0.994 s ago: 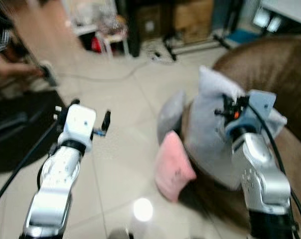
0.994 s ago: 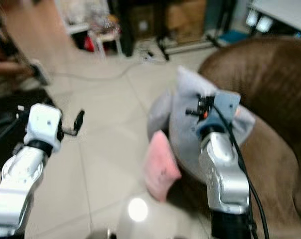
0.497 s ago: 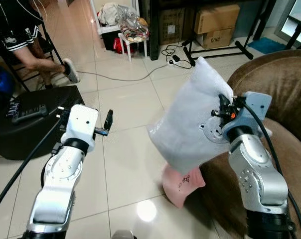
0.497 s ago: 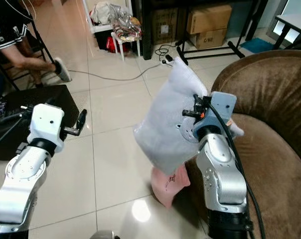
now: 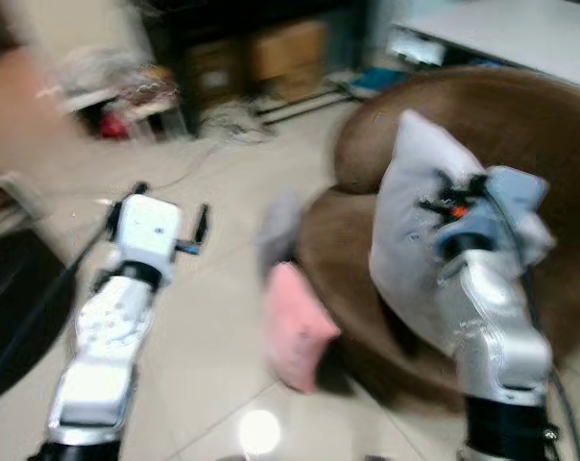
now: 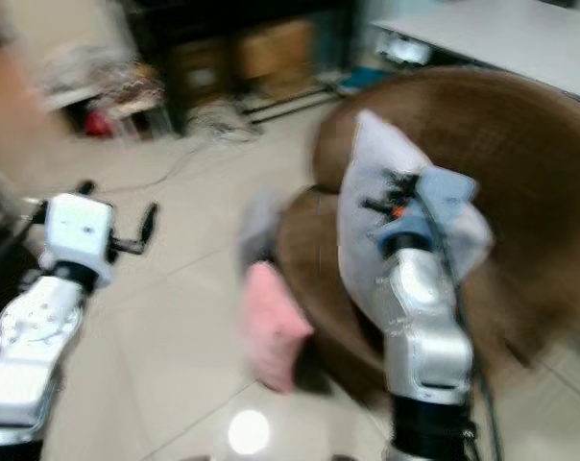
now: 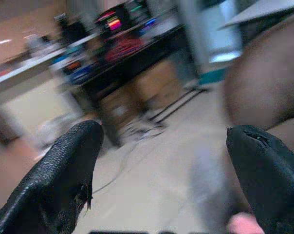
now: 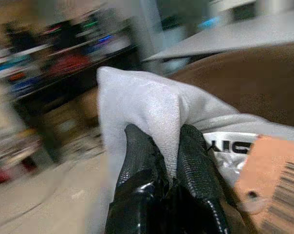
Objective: Move the pillow to the sofa from floor
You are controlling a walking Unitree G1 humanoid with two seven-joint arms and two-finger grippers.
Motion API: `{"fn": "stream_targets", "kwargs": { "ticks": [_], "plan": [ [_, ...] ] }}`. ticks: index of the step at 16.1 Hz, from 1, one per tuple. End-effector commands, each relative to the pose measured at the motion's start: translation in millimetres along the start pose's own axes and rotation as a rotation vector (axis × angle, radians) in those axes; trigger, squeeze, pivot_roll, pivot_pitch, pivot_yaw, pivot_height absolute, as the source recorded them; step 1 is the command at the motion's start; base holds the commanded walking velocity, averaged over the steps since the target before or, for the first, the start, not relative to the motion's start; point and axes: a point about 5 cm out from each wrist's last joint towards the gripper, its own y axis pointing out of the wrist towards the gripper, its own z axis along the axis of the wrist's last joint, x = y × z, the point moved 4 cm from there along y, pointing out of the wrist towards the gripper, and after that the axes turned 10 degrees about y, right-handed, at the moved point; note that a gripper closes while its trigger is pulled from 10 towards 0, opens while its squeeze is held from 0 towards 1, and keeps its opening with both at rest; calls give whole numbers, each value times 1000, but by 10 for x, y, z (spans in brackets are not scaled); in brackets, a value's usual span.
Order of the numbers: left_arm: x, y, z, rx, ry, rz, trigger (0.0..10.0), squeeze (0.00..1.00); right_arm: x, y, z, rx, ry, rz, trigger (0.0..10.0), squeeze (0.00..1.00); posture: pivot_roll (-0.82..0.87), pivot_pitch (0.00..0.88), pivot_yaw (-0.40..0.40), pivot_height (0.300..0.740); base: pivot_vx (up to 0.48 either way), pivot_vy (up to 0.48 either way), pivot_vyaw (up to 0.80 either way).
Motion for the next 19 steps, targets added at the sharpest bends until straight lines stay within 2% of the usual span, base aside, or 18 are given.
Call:
{"fn": "stream_targets", "kwargs": {
  "ticks": [1, 2, 3, 7, 11, 17, 19],
  "plan": [
    [-63, -22, -30, -10, 12, 22, 10000, 0, -152, -14, 117, 67, 10, 50, 10000, 0, -103, 0, 54, 740, 0, 0, 0],
    [-75, -41, -47, -14, 11, 28, 10000, 0, -103, -16, 116, 98, -54, 9, 10000, 0, -101, 0, 53, 740, 0, 0, 0],
    [-82, -47, -55, -16, 11, 29, 10000, 0, -86, -18, 114, 112, -80, -11, 10000, 0, -100, 0, 52, 740, 0, 0, 0],
    [-114, -113, -91, -20, -18, 47, 10000, 0, -301, -90, -168, -65, 0, 211, 10000, 0, -71, 0, 39, 740, 0, 0, -600],
    [-160, -180, -177, -37, -32, 46, 10000, 0, -340, -118, -299, -117, -25, 248, 10000, 0, -58, 0, 23, 740, 71, 0, 0],
    [-138, -156, -153, -19, -43, 55, 10000, 0, -413, -152, -293, -133, -34, 330, 10000, 0, -67, 0, 10, 740, 312, 0, -800],
    [-133, -171, -151, -18, -40, 54, 10000, 0, -422, -155, -283, -131, -28, 342, 10000, 0, -59, 0, 3, 740, 313, 0, 0]
  ]
}}
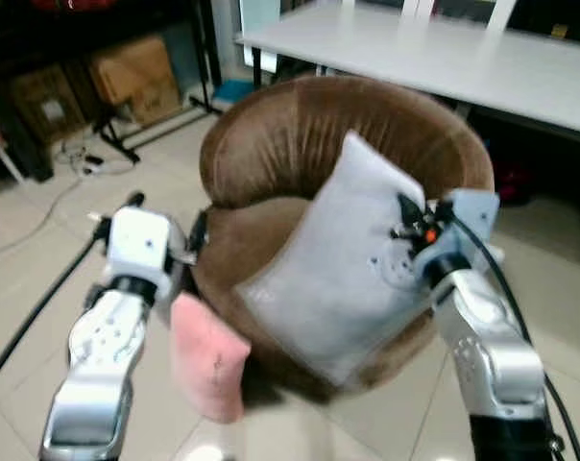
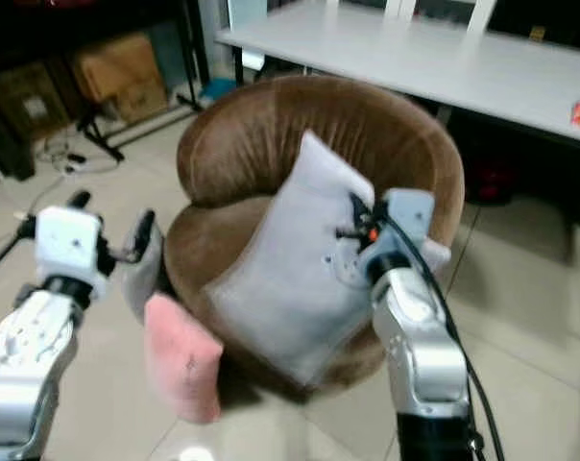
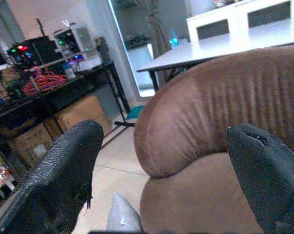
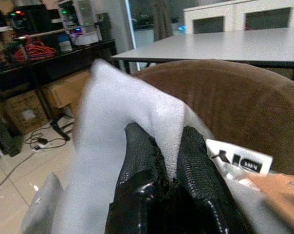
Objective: Move the pillow to the sofa from floor
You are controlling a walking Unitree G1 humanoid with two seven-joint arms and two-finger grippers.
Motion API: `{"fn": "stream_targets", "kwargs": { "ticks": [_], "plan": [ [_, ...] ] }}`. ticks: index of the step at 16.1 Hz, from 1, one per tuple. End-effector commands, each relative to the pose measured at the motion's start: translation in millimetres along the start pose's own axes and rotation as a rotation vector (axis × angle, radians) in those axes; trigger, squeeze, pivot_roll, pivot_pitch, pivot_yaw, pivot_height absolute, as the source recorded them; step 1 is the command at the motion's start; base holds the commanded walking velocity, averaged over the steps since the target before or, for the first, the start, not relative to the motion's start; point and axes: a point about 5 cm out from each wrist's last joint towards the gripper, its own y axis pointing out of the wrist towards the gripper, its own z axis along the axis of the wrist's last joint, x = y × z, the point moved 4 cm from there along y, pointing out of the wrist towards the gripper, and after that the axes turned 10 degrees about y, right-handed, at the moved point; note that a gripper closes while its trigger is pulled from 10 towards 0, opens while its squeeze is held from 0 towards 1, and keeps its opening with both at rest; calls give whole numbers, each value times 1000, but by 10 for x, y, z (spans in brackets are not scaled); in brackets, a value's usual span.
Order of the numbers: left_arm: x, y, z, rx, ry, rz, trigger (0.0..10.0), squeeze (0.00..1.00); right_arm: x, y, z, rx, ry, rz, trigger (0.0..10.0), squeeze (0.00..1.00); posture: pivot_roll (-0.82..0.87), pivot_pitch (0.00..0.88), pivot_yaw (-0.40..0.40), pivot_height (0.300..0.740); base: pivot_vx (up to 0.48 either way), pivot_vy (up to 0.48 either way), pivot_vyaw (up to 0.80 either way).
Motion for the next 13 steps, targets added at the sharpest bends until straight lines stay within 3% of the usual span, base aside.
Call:
{"fn": "stream_targets", "kwargs": {
  "ticks": [1, 13],
  "plan": [
    [-44, -36, -42, -14, 12, 11, 10000, 0, -156, 19, 148, 58, 8, 61, 10000, 0, -57, 0, 2, 740, 315, 0, 0],
    [-38, -58, -41, -7, 36, 2, 10000, 0, -254, 45, 166, 64, 3, 121, 10000, 0, -41, 0, -11, 740, 313, 0, 0]
  ]
}}
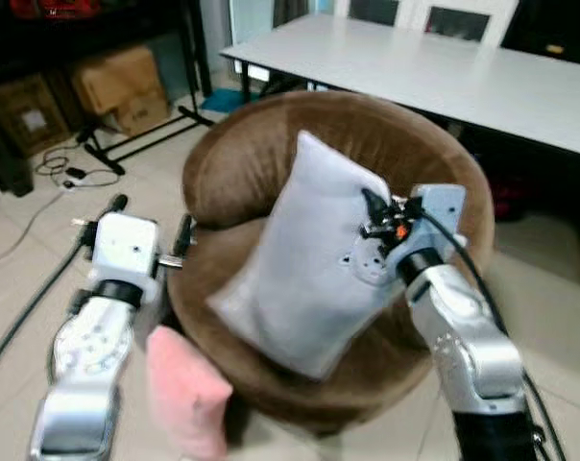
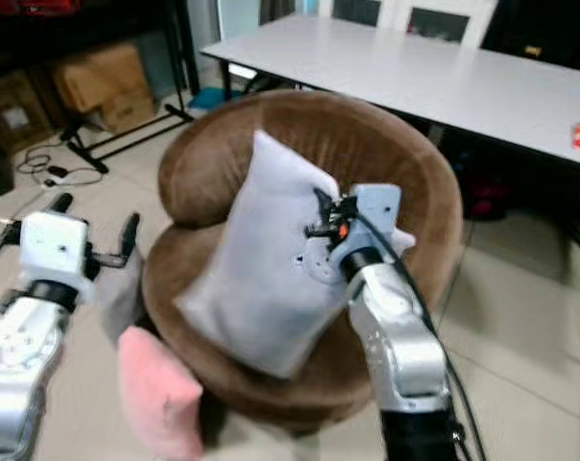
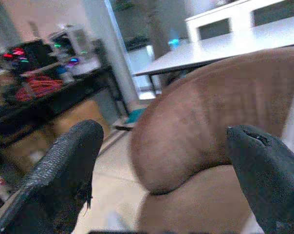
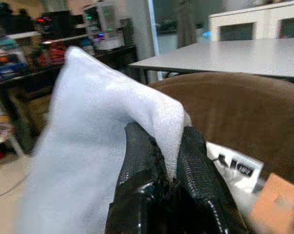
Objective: Move the pillow to the sofa from floor
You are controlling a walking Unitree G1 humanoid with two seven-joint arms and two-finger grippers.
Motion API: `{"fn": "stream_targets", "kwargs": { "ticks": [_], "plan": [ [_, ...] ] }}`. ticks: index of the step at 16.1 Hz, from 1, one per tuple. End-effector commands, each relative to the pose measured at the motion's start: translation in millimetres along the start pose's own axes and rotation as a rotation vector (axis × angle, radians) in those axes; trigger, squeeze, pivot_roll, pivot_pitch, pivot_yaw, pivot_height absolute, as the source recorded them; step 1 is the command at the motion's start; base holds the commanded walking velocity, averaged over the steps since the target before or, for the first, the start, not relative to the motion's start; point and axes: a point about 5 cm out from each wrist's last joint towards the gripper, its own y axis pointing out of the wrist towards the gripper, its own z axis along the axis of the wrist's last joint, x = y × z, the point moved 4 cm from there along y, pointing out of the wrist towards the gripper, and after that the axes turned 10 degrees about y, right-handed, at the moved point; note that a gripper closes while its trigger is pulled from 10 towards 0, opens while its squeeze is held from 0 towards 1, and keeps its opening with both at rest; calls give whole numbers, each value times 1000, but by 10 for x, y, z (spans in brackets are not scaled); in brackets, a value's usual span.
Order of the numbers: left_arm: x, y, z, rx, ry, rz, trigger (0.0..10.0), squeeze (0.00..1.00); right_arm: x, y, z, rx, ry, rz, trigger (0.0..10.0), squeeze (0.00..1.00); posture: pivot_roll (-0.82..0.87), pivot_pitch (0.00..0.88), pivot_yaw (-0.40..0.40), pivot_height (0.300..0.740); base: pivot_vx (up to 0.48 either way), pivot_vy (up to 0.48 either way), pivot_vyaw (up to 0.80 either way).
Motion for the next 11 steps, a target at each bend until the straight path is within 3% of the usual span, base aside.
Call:
{"fn": "stream_targets", "kwargs": {
  "ticks": [1, 11],
  "plan": [
    [-46, -13, 8, 2, 14, 11, 10000, 0, -47, 6, 179, 72, -4, 23, 10000, 0, -41, 0, -15, 740, 311, 0, 0],
    [-36, -21, 20, 1, 12, 7, 10000, 0, -38, 14, 127, 54, -12, 7, 10000, 0, -39, 0, -13, 740, 313, 0, 0]
  ]
}}
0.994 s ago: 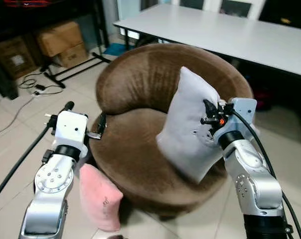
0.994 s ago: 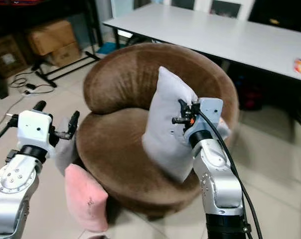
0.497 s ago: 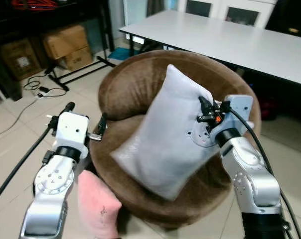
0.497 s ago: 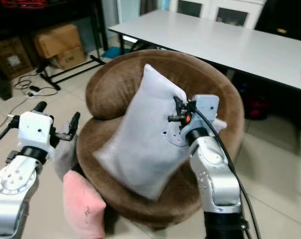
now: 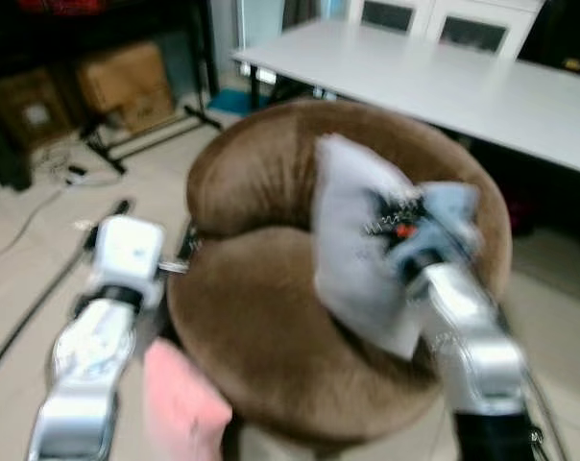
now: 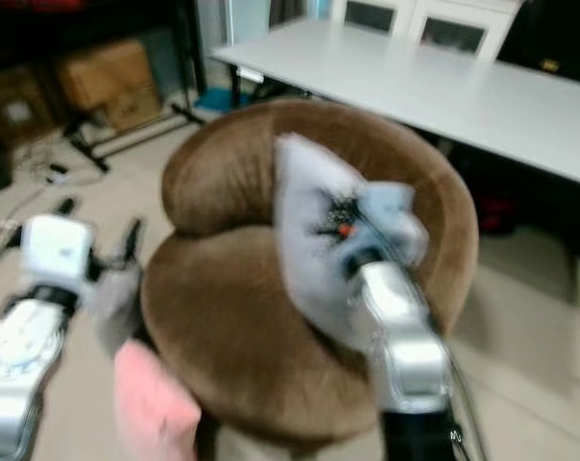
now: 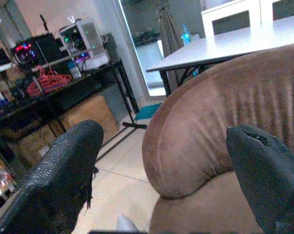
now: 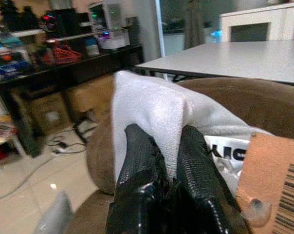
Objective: Move the pillow to the sofa from floor
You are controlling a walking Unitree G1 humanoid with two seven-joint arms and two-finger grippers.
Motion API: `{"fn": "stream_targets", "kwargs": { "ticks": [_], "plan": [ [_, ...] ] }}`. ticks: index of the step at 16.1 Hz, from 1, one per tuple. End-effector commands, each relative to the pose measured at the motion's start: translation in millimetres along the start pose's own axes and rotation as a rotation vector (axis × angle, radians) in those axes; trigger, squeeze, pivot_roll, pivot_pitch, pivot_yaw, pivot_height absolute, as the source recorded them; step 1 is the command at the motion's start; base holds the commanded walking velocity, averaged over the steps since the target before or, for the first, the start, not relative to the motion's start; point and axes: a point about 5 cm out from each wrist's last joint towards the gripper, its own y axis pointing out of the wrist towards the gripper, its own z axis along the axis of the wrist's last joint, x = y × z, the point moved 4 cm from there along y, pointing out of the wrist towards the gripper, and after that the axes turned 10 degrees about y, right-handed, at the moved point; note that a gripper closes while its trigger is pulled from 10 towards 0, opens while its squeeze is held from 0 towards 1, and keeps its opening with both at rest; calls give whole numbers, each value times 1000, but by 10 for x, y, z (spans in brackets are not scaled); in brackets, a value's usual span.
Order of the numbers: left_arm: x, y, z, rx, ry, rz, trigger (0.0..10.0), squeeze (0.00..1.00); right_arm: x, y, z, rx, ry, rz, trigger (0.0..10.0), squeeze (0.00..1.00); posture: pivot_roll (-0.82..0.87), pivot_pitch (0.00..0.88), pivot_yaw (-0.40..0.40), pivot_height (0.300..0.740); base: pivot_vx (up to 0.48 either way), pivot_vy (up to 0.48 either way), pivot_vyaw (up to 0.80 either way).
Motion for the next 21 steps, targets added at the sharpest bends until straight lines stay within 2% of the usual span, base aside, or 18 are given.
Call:
{"fn": "stream_targets", "kwargs": {
  "ticks": [1, 9, 11, 13, 15, 18, 21],
  "plan": [
    [59, 10, 59, 17, -9, -18, 10000, 0, 86, -10, 148, 55, -32, -28, 10000, 0, -37, 0, -12, 740, 319, 0, 0],
    [67, 29, 59, 15, -12, -27, 10000, 0, 90, 30, 156, 60, -34, -36, 10000, 0, -40, 0, -8, 740, 319, 0, 0],
    [170, 12, 7, -5, -15, -105, 10000, 0, 70, 51, 143, 51, -33, -28, 10000, 0, -41, 0, -8, 740, 0, 0, 0],
    [260, -55, -101, -35, 25, -220, 10000, 0, 39, 101, 118, 28, -45, -16, 10000, 0, -43, 0, -10, 740, 0, 0, 0],
    [282, -101, -148, -46, 50, -296, 10000, 0, 34, 191, 57, -36, -48, -27, 10000, 0, -41, 0, -12, 740, 0, 0, 0],
    [353, -181, -222, -66, 93, -451, 10000, 0, 67, 478, 28, -116, 38, -82, 10000, 0, -48, 0, -2, 740, 0, 0, 0],
    [379, -229, -249, -75, 103, -524, 10000, 0, -2, 670, 24, -164, 97, -60, 10000, 0, -55, 0, 11, 740, 0, 0, 0]
  ]
}}
